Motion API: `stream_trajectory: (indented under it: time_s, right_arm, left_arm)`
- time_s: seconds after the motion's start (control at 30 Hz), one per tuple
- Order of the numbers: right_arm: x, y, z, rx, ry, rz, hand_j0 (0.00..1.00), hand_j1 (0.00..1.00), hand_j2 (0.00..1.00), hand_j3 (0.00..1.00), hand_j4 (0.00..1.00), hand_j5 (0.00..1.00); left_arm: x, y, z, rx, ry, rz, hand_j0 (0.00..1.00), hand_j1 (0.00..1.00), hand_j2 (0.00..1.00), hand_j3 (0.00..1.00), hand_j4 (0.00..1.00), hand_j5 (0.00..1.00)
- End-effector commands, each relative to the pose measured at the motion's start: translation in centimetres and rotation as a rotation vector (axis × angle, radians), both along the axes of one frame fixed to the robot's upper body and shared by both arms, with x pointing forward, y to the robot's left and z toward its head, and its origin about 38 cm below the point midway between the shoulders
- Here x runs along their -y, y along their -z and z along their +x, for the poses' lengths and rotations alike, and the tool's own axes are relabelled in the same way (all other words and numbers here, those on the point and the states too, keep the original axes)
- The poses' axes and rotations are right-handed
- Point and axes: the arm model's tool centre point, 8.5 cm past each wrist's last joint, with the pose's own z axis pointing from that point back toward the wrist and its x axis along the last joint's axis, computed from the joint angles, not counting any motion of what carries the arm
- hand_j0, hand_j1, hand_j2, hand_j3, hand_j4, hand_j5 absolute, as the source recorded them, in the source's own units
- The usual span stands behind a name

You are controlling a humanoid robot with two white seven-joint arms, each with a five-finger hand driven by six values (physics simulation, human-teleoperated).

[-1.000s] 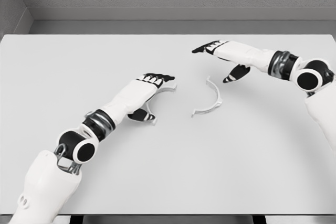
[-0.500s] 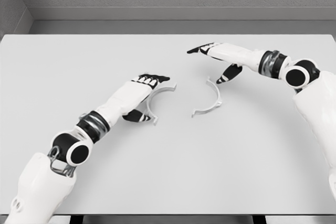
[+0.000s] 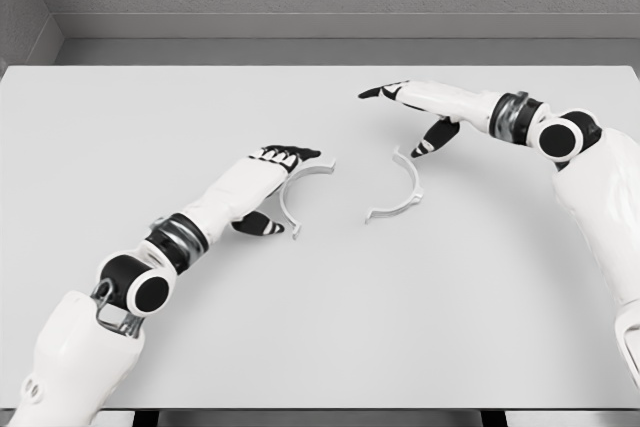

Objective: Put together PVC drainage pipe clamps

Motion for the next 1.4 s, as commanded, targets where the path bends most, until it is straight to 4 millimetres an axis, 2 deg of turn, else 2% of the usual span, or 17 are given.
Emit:
stream_trajectory:
  time_s: [0.0,0.03,0.1,0.53,0.8,1.0,1.13,1.23,1.37]
  right_arm:
    - [0.6,0.3,0.2,-0.017,0.018,0.007,1.00,1.00,1.00,1.00,1.00,1.00]
    - [0.4,-0.5,0.5,-0.003,0.015,0.007,1.00,1.00,1.00,1.00,1.00,1.00]
    - [0.2,-0.6,0.7,-0.004,0.011,-0.004,1.00,1.00,1.00,1.00,1.00,1.00]
    - [1.1,1.0,1.1,-0.060,0.058,-0.056,1.00,1.00,1.00,1.00,1.00,1.00]
    - [0.0,1.2,1.1,-0.060,0.038,-0.066,1.00,1.00,1.00,1.00,1.00,1.00]
    - [-0.4,1.1,1.1,-0.057,0.032,-0.062,1.00,1.00,1.00,1.00,1.00,1.00]
    - [-0.7,1.0,1.2,-0.053,0.027,-0.060,1.00,1.00,1.00,1.00,1.00,1.00]
    - [-1.1,0.9,1.2,-0.052,0.021,-0.054,1.00,1.00,1.00,1.00,1.00,1.00]
    - [-1.3,1.0,1.2,-0.052,0.018,-0.051,1.00,1.00,1.00,1.00,1.00,1.00]
  left_arm:
    - [0.3,0.1,-0.1,-0.003,0.006,-0.003,1.00,1.00,1.00,1.00,1.00,1.00]
    - [0.3,0.1,-0.1,-0.005,0.006,-0.003,1.00,1.00,1.00,1.00,1.00,1.00]
    - [0.5,0.2,0.0,-0.006,0.005,-0.010,1.00,1.00,1.00,1.00,1.00,1.00]
    - [3.1,0.1,0.0,-0.018,0.019,-0.059,1.00,1.00,1.00,1.00,1.00,1.00]
    - [4.8,-0.4,0.1,-0.010,0.051,-0.075,1.00,1.00,1.00,1.00,1.00,1.00]
    - [4.8,-0.6,0.1,-0.007,0.051,-0.078,1.00,1.00,1.00,1.00,1.00,1.00]
    - [4.0,-1.2,0.3,0.006,0.040,-0.090,1.00,1.00,1.00,1.00,1.00,1.00]
    - [2.8,-1.6,0.4,0.017,0.010,-0.097,1.00,1.00,1.00,1.00,1.00,1.00]
    - [1.1,-1.0,0.7,0.009,-0.015,-0.061,1.00,1.00,1.00,1.00,1.00,1.00]
